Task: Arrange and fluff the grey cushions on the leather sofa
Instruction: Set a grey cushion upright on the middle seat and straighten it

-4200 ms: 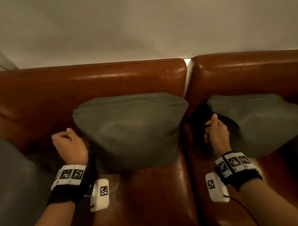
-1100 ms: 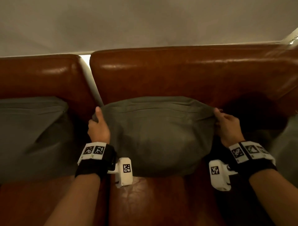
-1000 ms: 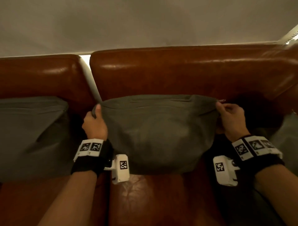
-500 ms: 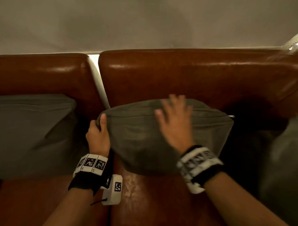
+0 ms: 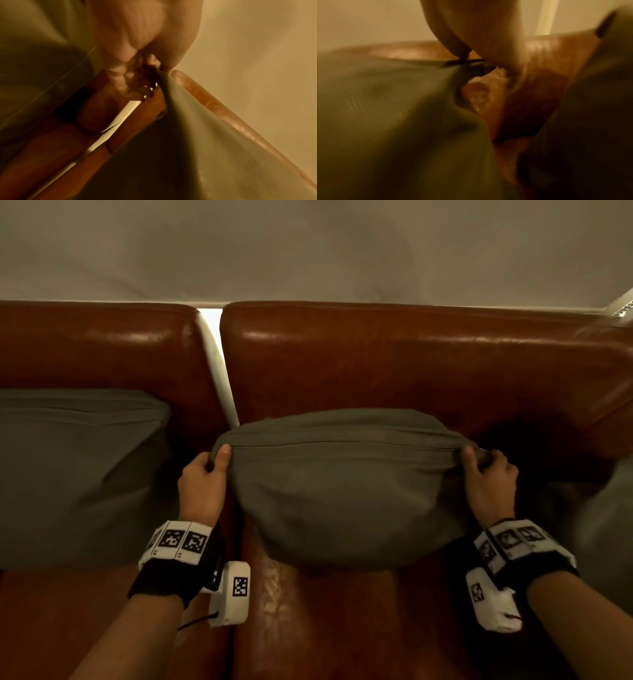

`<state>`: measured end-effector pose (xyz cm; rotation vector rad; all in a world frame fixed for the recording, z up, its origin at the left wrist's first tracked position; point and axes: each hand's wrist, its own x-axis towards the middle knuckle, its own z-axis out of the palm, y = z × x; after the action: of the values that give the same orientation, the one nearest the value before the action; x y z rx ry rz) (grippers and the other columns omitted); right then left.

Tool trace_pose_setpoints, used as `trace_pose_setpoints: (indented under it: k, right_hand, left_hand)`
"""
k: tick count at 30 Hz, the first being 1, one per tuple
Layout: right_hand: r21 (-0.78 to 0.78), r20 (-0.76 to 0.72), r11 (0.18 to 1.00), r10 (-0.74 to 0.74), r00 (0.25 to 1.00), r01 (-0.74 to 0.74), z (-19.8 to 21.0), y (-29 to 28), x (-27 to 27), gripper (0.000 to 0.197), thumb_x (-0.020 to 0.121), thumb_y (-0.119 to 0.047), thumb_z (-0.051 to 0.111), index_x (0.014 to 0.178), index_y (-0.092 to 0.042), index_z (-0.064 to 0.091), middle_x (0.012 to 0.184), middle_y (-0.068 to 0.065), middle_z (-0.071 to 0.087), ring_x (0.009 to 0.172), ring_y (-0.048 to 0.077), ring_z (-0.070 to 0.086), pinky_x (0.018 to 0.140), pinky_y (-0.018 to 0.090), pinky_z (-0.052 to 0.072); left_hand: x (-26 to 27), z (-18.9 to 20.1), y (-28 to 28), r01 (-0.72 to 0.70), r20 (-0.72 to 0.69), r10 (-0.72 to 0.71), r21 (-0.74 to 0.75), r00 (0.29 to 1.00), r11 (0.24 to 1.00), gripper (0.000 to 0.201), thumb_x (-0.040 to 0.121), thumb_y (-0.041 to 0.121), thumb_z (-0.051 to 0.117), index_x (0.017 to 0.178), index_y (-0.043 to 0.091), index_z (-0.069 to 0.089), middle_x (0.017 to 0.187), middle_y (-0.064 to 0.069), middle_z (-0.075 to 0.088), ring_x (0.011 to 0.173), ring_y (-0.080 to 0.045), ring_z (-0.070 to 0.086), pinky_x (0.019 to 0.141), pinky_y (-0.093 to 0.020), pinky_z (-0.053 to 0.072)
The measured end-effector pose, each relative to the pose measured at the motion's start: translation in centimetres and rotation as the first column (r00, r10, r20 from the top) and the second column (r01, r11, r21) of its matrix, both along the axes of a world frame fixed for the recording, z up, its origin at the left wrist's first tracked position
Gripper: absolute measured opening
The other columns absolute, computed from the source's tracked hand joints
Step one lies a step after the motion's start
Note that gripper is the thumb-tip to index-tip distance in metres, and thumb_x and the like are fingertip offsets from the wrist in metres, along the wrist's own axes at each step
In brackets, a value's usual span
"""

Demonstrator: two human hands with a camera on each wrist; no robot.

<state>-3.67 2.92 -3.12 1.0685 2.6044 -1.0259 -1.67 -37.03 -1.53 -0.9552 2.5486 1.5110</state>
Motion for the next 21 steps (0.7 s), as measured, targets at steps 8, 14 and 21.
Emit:
trace_pose_setpoints:
  k: [8,14,21]
  right_hand:
    - [-0.26,-0.458,0.963,-0.187,0.869,0.07,4.5,0.8,0.6,0.044,0.093,-0.033,0.062,0.128,-0.008,0.052,0.116,0.001,0.058,0.104,0.013,0.058,0.083,0.022,0.047]
    - [-0.325,-0.418,0.945,-0.183,0.89,0.041,3.2,0.4,2.0,0.042,0.09,-0.027,0.067,0.125,-0.007,0.054,0.116,0.006,0.063,0.105,0.014,0.063,0.088,0.028,0.05]
    - [-0.55,-0.312,0.824,-0.356,0.881,0.138,3.2,-0.3,5.1,0.046,0.084,-0.035,0.072,0.118,-0.008,0.057,0.111,0.005,0.065,0.093,0.013,0.064,0.084,0.028,0.051]
  left_hand:
    - [0.9,3.1,-0.6,-0.056,-0.248,0.023,-0.128,0.968,0.99,0.045,0.099,0.043,0.04,0.074,0.009,0.056,0.071,-0.002,0.055,0.069,-0.015,0.051,0.065,-0.029,0.037]
    - [1.2,2.3,-2.1,0.106,-0.075,-0.123,-0.203,0.99,0.973,0.036,0.098,0.035,0.046,0.081,0.005,0.056,0.069,-0.007,0.055,0.064,-0.018,0.056,0.063,-0.031,0.037]
    - [3.5,1.4,-0.9,-0.091,-0.076,0.115,0.264,0.99,0.96,0.014,0.096,0.021,0.052,0.104,0.016,0.061,0.103,-0.006,0.064,0.098,-0.023,0.061,0.08,-0.039,0.052]
